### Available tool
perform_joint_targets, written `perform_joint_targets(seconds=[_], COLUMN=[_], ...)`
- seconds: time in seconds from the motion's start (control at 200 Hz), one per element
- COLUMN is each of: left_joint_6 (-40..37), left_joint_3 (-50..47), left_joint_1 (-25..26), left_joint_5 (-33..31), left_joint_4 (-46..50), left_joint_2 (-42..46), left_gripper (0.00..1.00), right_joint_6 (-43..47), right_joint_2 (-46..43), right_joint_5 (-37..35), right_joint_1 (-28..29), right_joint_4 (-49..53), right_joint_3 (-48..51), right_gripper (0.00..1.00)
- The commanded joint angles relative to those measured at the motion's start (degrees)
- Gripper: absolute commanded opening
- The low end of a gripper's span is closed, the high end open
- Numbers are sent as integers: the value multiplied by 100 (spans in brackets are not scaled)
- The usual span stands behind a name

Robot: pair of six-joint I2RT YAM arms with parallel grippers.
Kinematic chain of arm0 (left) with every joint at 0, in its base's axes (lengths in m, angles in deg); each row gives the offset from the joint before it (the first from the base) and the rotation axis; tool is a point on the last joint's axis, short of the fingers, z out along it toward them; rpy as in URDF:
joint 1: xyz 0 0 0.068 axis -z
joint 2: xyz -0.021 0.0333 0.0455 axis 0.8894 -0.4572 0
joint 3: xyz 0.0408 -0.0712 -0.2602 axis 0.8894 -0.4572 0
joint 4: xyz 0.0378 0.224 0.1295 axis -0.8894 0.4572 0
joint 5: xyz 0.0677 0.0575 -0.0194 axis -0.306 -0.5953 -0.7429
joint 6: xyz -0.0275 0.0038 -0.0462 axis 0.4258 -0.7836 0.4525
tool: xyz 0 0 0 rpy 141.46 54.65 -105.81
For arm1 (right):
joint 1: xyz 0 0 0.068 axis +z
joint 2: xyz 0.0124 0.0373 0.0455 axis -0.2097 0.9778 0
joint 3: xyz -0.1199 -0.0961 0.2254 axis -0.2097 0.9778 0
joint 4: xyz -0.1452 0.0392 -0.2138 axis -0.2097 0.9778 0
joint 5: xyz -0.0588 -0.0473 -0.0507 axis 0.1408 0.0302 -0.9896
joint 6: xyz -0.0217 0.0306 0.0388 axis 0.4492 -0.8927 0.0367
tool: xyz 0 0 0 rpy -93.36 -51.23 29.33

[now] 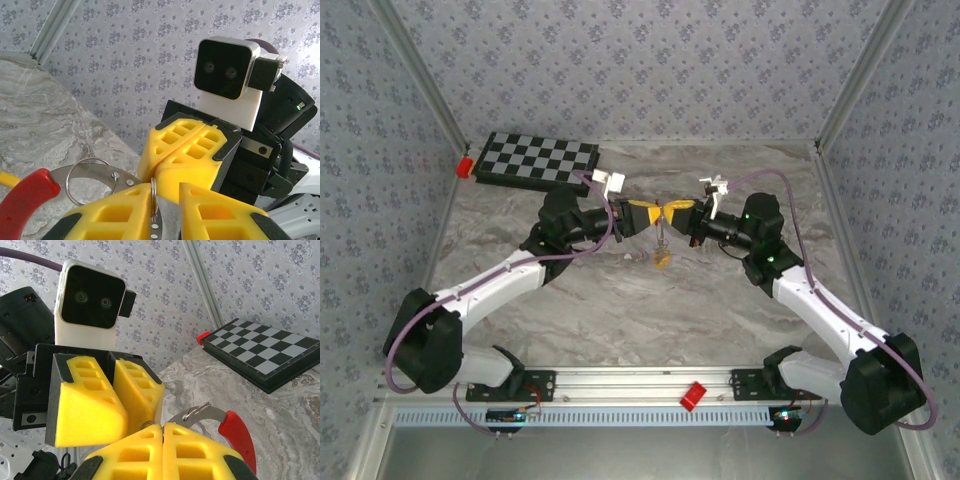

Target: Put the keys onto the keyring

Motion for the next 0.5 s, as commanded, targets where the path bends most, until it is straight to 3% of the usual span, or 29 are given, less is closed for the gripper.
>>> perform_joint_targets(seconds=[0.0,0.495], left_joint_6=[131,78], left_joint_3=[68,79], left_joint_1=[19,30], left_joint_5=[383,620], left_joint_4=[-589,-519], left_joint_2=[-6,-165], left_gripper=[20,19], right_joint_6=[-22,-35], right_joint_2=[-35,-35], right_joint_5=[-26,-75], right_joint_1=[-36,-32], right_joint_4=[-18,-41], right_joint_3=[42,59], right_gripper=[0,0])
